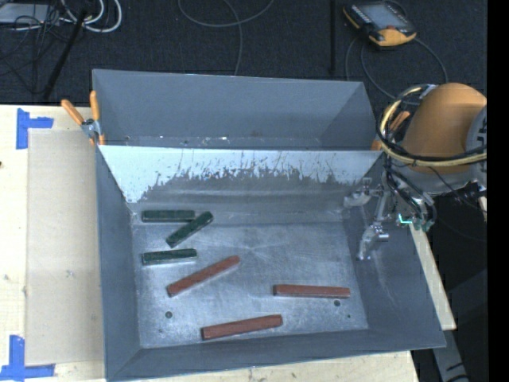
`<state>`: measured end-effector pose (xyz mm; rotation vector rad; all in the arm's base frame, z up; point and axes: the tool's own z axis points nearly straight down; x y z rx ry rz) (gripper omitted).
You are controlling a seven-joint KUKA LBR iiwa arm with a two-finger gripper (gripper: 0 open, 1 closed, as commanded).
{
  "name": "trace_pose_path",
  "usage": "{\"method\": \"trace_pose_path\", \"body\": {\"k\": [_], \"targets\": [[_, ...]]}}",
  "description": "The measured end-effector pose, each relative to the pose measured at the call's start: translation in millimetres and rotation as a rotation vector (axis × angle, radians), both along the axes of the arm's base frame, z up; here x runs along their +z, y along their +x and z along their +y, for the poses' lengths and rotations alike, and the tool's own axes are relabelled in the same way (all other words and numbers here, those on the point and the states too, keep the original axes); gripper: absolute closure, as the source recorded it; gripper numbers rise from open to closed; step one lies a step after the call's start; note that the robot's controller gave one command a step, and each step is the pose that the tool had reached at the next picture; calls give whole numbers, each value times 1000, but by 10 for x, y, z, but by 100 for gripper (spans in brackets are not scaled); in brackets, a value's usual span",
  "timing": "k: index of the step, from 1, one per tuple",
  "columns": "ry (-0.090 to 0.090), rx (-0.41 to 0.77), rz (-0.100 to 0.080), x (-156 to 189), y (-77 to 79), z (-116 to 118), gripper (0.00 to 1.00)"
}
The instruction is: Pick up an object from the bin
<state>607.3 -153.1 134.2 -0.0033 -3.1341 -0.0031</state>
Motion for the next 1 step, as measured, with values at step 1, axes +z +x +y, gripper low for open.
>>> {"method": "trace_pose_path", "body": {"k": [1], "targets": [[-2,3,-7,37,19,3,0]]}}
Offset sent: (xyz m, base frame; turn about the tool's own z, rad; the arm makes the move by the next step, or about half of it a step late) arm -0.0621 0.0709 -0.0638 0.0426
